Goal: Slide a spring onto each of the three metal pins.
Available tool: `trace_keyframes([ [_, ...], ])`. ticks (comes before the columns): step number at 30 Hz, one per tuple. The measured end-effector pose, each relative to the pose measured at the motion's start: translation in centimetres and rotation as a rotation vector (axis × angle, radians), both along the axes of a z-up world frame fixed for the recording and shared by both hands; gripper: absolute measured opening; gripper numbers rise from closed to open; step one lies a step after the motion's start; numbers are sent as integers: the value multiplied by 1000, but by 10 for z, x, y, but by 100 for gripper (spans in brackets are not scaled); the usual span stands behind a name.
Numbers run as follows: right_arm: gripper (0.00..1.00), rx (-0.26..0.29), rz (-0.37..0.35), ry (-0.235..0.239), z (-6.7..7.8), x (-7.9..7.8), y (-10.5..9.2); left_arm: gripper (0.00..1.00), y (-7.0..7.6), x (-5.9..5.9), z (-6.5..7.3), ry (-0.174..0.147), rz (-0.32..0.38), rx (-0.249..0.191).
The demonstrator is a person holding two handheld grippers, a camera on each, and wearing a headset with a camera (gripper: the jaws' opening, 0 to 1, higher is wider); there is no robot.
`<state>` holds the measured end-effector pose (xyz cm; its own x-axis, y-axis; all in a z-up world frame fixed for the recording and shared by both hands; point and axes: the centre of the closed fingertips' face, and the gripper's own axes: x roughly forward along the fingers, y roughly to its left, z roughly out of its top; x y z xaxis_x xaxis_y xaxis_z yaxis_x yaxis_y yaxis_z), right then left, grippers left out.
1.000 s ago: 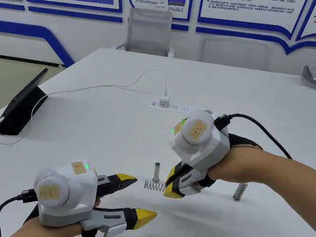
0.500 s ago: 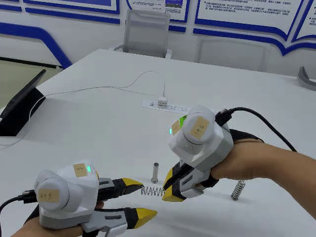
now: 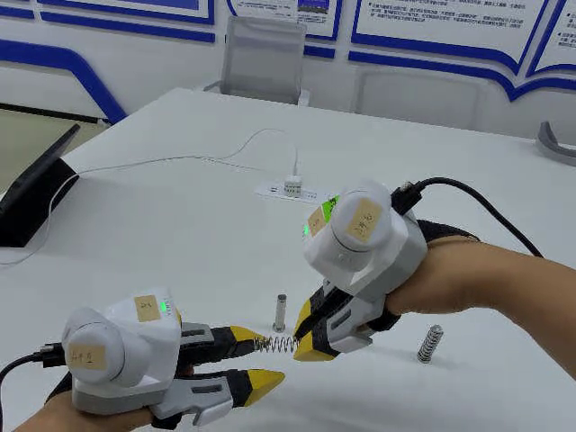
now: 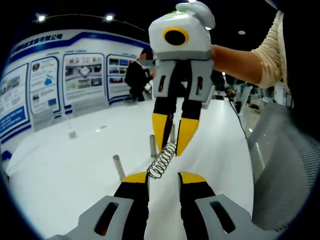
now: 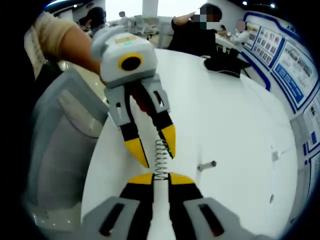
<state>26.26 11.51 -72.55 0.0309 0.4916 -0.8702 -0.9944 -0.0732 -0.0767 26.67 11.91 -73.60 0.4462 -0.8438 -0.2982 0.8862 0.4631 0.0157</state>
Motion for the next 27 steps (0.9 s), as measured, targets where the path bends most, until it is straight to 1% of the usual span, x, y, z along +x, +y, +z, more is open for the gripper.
trace_keyframes([
  [3, 12, -20, 12, -2, -2, -1, -2, 22, -2, -1, 1, -6, -6, 2],
  [6, 12, -50, 27, -18, -6, 0, -5, 22, -2, -1, 3, -11, -9, 2],
  [8, 12, -61, 31, -20, -7, 0, -7, 22, -3, -1, 4, -14, -11, 3],
  [11, 12, -78, 43, -19, -9, -1, -9, 20, -4, -1, 4, -20, -16, 6],
  [14, 12, -101, 56, -31, -11, -2, -11, 17, -6, -3, 3, -24, -24, 10],
  [16, 12, -106, 62, -29, -11, -3, -12, 15, -6, -3, 2, -30, -28, 16],
  [20, 12, -104, 66, -35, -6, -4, -11, 13, -7, -3, 2, -34, -28, 19],
  [24, 12, -80, 67, -39, 4, -5, -8, 12, -6, -2, 3, -35, -27, 17],
  [27, 12, -67, 68, -42, 9, -6, -5, 12, -6, -1, 2, -36, -26, 16],
])
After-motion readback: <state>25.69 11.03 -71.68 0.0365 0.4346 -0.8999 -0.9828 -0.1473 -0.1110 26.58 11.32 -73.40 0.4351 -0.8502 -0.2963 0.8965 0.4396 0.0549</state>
